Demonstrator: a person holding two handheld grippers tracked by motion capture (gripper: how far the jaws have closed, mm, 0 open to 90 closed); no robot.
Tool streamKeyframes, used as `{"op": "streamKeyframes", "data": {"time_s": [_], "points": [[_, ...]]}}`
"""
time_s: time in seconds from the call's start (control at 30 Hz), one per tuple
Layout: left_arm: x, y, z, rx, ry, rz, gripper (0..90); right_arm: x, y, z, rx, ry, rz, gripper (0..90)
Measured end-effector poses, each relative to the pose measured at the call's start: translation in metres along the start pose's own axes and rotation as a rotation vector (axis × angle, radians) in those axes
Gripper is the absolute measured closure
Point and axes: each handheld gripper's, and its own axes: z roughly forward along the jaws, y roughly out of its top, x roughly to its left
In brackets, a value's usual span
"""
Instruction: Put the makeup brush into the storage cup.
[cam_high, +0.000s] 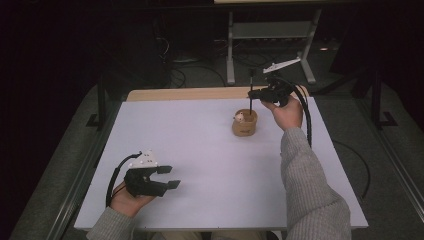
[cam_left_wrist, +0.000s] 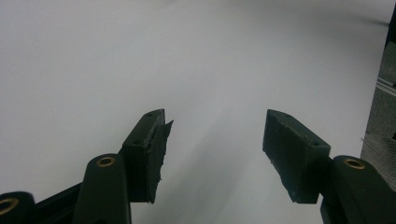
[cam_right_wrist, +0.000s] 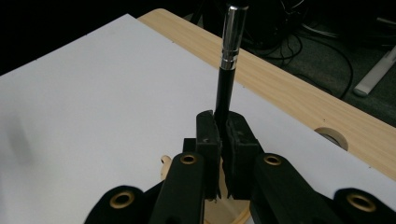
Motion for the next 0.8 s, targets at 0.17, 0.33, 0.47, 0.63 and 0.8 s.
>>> {"op": "streamKeyframes", "data": {"time_s": [0.17, 0.33, 0.47, 0.63, 0.8], "points": [[-0.001, 0.000, 0.000, 0.004, -0.001, 0.000, 39.0, -0.001, -0.002, 0.002, -0.007, 0.000, -0.004, 84.4], [-0.001, 0.000, -0.001, 0.001, 0.002, -0.001, 39.0, -0.002, -0.004, 0.004, -0.013, -0.002, -0.001, 84.3], [-0.001, -0.001, 0.001, 0.009, -0.001, 0.002, 39.0, -0.005, -0.010, 0.008, -0.015, -0.002, 0.014, 84.3], [-0.001, -0.001, 0.002, 0.007, -0.002, -0.003, 39.0, -0.007, -0.015, 0.011, -0.007, 0.002, 0.039, 84.3], [-0.001, 0.000, 0.001, 0.003, 0.001, -0.012, 37.8, -0.008, -0.017, 0.013, -0.014, -0.006, 0.039, 84.3]]}}
